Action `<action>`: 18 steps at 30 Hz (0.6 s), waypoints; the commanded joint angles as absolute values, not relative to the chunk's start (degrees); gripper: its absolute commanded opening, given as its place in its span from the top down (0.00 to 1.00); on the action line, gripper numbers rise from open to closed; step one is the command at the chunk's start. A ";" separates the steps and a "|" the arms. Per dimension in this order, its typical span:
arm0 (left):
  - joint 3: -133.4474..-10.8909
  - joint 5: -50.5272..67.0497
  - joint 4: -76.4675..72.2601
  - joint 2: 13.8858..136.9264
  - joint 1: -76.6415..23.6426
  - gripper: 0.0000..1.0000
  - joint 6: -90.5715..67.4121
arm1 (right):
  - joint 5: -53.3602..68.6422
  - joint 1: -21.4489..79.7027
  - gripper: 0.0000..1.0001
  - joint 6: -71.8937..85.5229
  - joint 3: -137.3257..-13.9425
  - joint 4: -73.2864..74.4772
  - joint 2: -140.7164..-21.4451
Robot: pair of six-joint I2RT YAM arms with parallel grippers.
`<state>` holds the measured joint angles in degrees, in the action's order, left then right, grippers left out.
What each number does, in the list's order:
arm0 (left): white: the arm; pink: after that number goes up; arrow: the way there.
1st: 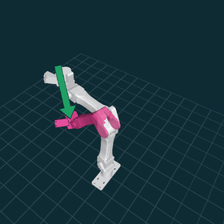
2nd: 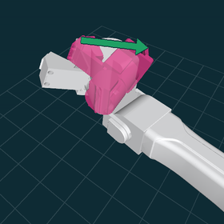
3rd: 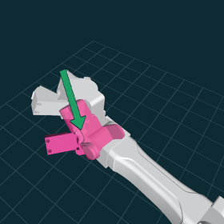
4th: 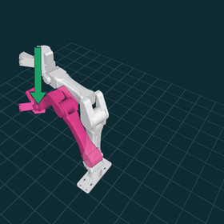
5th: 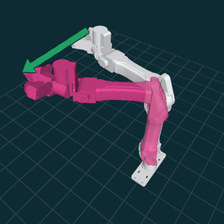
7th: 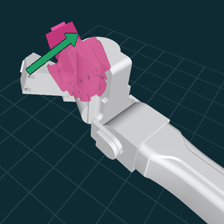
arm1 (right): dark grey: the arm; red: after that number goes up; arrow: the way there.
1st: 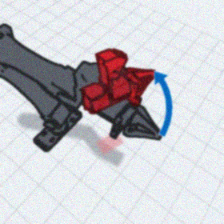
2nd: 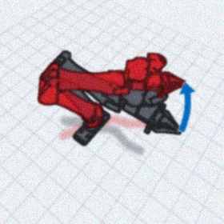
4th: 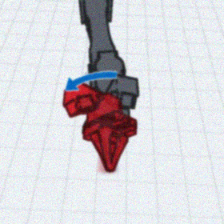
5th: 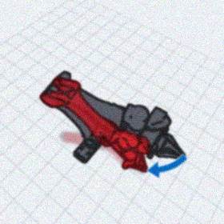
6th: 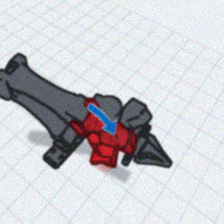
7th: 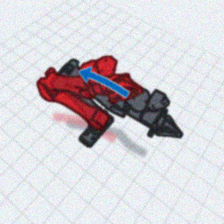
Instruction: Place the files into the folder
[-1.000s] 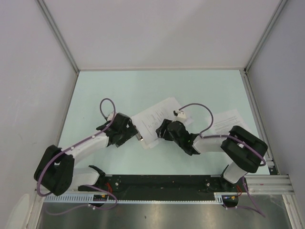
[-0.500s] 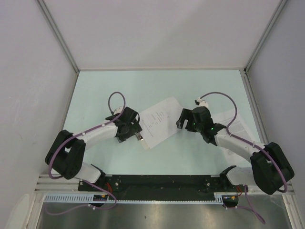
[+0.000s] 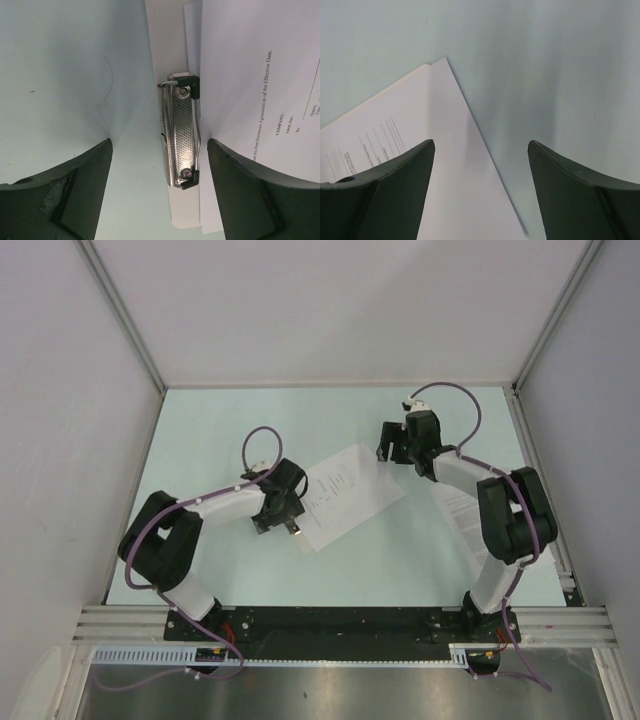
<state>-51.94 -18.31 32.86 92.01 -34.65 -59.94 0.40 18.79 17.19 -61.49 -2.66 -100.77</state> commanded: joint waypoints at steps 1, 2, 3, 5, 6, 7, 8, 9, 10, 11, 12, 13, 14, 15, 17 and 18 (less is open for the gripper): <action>-55.98 -21.71 36.55 94.21 -36.82 0.19 -61.17 | 2.02 18.20 0.22 12.13 -67.32 -1.49 -105.37; -56.07 -22.14 36.82 94.48 -37.35 0.20 -61.95 | 2.80 18.11 0.28 11.95 -67.67 -1.76 -106.86; -56.16 -22.24 37.35 94.74 -37.44 0.21 -62.57 | 4.20 17.93 0.30 12.13 -68.11 -1.84 -107.57; -55.72 -22.24 37.53 95.18 -37.44 0.24 -63.36 | 7.55 17.58 0.36 12.83 -70.22 -1.06 -109.15; -55.81 -22.24 37.79 95.45 -37.44 0.25 -63.63 | 7.99 17.67 0.37 13.18 -70.75 -0.36 -110.29; -55.98 -22.24 38.32 96.06 -37.35 0.27 -63.81 | 8.35 17.84 0.37 13.44 -71.36 -0.35 -110.74; -56.07 -22.24 38.49 96.33 -37.53 0.28 -64.16 | 8.44 18.02 0.38 13.53 -71.37 -0.35 -111.09; -56.07 -22.24 38.50 96.68 -37.44 0.28 -64.33 | 8.26 17.93 0.38 14.06 -71.37 -0.35 -111.70; -56.42 -22.24 38.41 97.29 -37.44 0.29 -64.25 | 8.17 17.93 0.38 14.24 -71.45 -0.35 -111.97; -56.69 -22.32 38.58 97.64 -37.53 0.31 -64.34 | 8.35 17.93 0.38 14.24 -71.46 -0.35 -112.32; -57.04 -22.50 38.76 97.99 -37.44 0.33 -64.34 | 8.44 17.93 0.37 14.15 -71.46 -0.35 -112.67; -57.74 -23.11 39.37 98.43 -37.53 0.36 -64.25 | 8.35 17.93 0.38 14.15 -71.54 -0.35 -113.28; -58.01 -23.64 39.72 99.13 -37.62 0.37 -64.42 | 8.35 17.93 0.38 14.15 -71.72 -0.35 -113.46; -58.18 -24.25 40.07 99.31 -37.62 0.37 -64.42 | 8.78 17.58 0.38 14.24 -71.98 -0.35 -113.73; -58.27 -26.54 40.69 99.75 -37.62 0.40 -64.08 | 9.14 17.32 0.38 14.06 -72.25 -0.35 -114.08; -58.18 -27.24 40.87 100.02 -37.62 0.42 -63.99 | 9.23 17.14 0.39 14.06 -72.42 -0.35 -114.08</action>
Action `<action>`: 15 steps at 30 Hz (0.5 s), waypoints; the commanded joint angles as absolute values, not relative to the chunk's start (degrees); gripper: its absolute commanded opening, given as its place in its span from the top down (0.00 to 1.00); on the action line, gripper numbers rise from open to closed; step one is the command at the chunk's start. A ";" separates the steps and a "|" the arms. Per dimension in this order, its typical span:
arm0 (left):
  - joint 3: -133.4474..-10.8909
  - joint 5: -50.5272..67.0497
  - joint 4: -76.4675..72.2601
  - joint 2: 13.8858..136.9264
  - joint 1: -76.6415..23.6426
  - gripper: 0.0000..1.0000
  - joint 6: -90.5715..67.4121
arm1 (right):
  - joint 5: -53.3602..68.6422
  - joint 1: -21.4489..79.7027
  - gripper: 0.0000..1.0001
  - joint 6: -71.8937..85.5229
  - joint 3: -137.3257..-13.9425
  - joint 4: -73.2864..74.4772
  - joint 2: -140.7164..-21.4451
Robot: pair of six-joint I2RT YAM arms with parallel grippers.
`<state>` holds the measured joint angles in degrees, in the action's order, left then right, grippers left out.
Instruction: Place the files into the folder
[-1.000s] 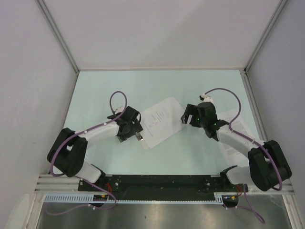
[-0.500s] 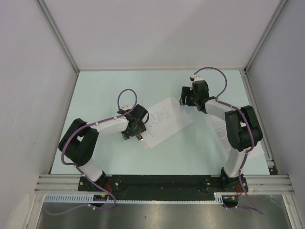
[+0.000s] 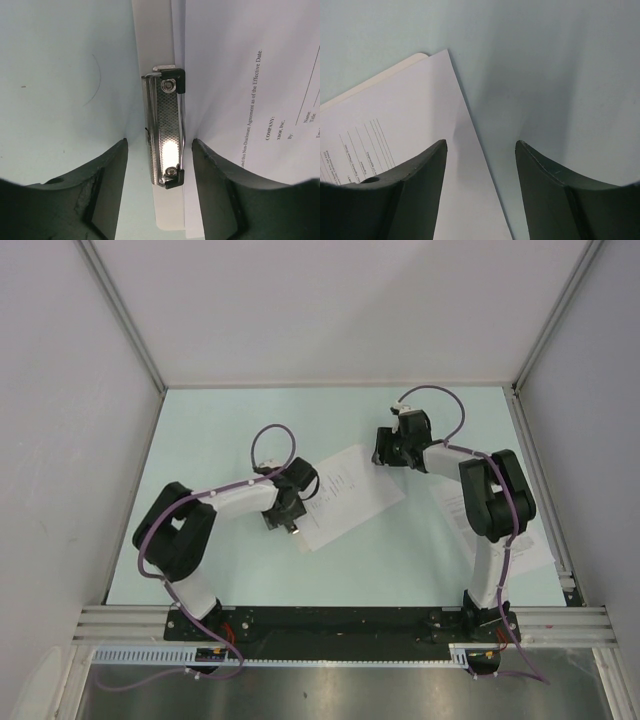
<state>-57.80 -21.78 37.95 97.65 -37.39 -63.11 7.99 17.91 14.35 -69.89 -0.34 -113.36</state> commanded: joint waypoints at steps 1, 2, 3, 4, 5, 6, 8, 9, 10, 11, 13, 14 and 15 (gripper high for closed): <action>-57.92 -27.77 40.87 100.02 -37.53 0.48 -63.90 | 9.49 17.05 0.39 13.98 -72.60 -0.35 -114.17; -57.66 -27.86 40.61 100.28 -37.44 0.50 -63.55 | 9.84 16.96 0.39 14.06 -72.60 -0.35 -114.26; -57.40 -27.77 40.34 100.46 -37.53 0.51 -63.37 | 10.37 16.88 0.39 14.06 -72.95 -0.35 -114.34; -56.96 -27.77 39.99 100.46 -37.53 0.56 -63.28 | 10.55 16.88 0.39 14.15 -73.12 -0.35 -114.43; -56.78 -27.69 39.82 100.46 -37.53 0.59 -63.19 | 10.89 16.88 0.39 14.24 -73.12 -0.35 -114.52; -55.73 -27.51 38.77 100.02 -37.53 0.61 -62.93 | 11.77 16.88 0.39 14.24 -73.30 -0.35 -114.70; -54.67 -27.51 37.88 99.23 -37.53 0.69 -62.23 | 12.30 16.88 0.40 14.15 -73.56 0.61 -115.22; -53.71 -27.60 37.01 98.36 -37.53 0.74 -61.97 | 12.57 16.96 0.40 14.24 -73.74 1.40 -115.40; -53.27 -27.60 36.74 97.91 -37.62 0.76 -61.27 | 12.92 16.88 0.41 14.15 -73.74 1.58 -115.49; -52.83 -27.86 36.48 97.30 -37.53 0.78 -61.00 | 13.09 16.96 0.41 14.50 -73.74 1.58 -115.66; -51.60 -28.21 35.42 95.37 -37.53 0.92 -60.04 | 14.06 16.88 0.41 14.94 -73.65 1.58 -115.84; -51.24 -28.47 35.16 94.49 -37.44 0.96 -59.51 | 15.02 16.88 0.42 15.20 -73.74 1.58 -115.93; -50.46 -28.48 34.03 93.18 -37.53 1.00 -58.20 | 15.73 16.88 0.42 15.73 -73.74 1.67 -116.01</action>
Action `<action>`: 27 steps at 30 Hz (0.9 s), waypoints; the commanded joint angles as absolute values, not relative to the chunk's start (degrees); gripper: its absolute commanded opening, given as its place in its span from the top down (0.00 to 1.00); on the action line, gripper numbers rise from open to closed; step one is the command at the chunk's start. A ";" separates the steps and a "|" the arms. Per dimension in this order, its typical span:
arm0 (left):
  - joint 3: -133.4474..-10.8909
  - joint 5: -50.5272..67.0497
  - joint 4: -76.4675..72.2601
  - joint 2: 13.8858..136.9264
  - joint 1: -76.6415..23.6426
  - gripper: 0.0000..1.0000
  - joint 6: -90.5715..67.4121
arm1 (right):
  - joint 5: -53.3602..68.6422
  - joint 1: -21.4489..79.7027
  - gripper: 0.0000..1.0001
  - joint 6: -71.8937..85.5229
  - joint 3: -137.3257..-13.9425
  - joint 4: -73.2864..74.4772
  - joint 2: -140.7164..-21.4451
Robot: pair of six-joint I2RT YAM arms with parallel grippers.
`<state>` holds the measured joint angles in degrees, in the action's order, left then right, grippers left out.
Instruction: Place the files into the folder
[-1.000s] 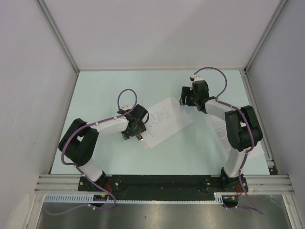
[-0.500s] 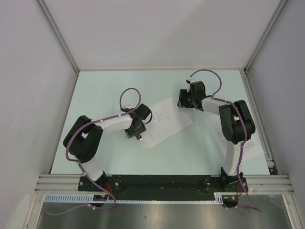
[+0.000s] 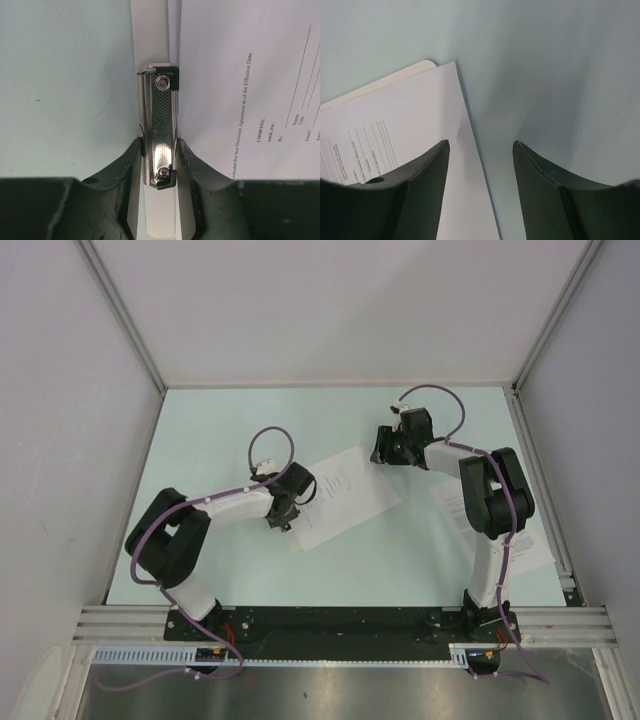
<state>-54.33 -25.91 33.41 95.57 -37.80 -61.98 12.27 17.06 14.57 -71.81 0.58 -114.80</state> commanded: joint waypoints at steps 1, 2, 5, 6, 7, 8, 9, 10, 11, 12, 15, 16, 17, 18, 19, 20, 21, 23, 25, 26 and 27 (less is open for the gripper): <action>-50.19 -28.48 33.67 92.47 -37.53 1.00 -57.75 | 16.34 16.96 0.43 15.99 -73.74 2.02 -115.93; -49.84 -28.22 32.88 91.85 -37.53 1.00 -57.14 | 17.22 16.96 0.43 16.26 -73.74 2.28 -115.93; -48.61 -26.47 30.25 89.74 -37.53 1.00 -54.59 | 20.11 16.88 0.36 16.18 -73.74 2.99 -116.10; -47.30 -25.76 29.10 88.87 -37.44 1.00 -53.36 | 20.65 16.96 0.30 15.74 -73.74 3.25 -116.02; -46.59 -24.97 27.96 87.64 -37.53 1.00 -52.57 | 21.00 16.79 0.28 15.47 -73.74 4.30 -116.02; -46.06 -24.35 26.91 87.19 -37.44 1.00 -52.21 | 21.09 16.87 0.26 15.21 -73.74 4.83 -115.93; -45.71 -23.91 26.89 87.19 -37.35 1.00 -51.86 | 21.09 16.96 0.24 14.42 -73.65 5.97 -115.84; -45.62 -23.82 27.07 87.10 -37.35 1.00 -52.03 | 20.48 17.14 0.24 14.15 -73.74 6.59 -115.58; -44.83 -23.64 26.29 86.84 -37.35 1.00 -51.77 | 18.13 17.66 0.23 13.98 -73.74 7.29 -115.05; -44.65 -23.47 26.02 86.66 -37.18 1.00 -51.59 | 16.71 17.93 0.21 13.71 -73.74 7.99 -114.00; -44.47 -22.51 26.37 87.27 -37.00 1.00 -52.03 | 12.84 19.60 0.15 12.83 -73.74 8.26 -111.28; -44.47 -22.33 26.45 87.54 -37.00 1.00 -52.03 | 9.70 19.86 0.13 12.75 -73.74 8.35 -109.01; -44.30 -22.15 26.19 87.63 -36.91 1.00 -52.12 | 8.28 20.21 0.11 12.66 -73.83 8.70 -107.59; -44.21 -21.97 26.28 87.71 -36.83 1.00 -52.38 | 7.13 21.00 0.09 12.57 -74.00 9.14 -106.45; -44.12 -21.62 26.28 87.63 -36.74 1.00 -52.56 | 5.38 21.61 0.08 12.83 -74.09 9.31 -104.35; -44.03 -21.45 26.28 87.71 -36.83 1.00 -52.56 | 4.75 22.58 0.07 13.18 -74.09 9.32 -103.54; -44.03 -21.36 26.28 87.80 -36.83 1.00 -52.47 | 4.31 24.59 0.06 13.53 -74.09 9.49 -102.93; -44.12 -21.09 26.19 87.98 -36.83 1.00 -52.56 | 5.27 27.06 0.06 16.24 -74.00 8.97 -102.22; -44.30 -20.74 26.19 88.24 -36.83 1.00 -52.65 | 7.45 29.78 0.07 18.53 -74.09 7.39 -102.57; -44.30 -20.39 26.02 88.24 -36.83 1.00 -52.73 | 9.12 30.32 0.09 19.85 -74.09 6.51 -103.87; -44.30 -20.13 25.93 88.24 -36.74 1.00 -52.82 | 11.14 30.93 0.19 23.87 -74.09 4.24 -104.76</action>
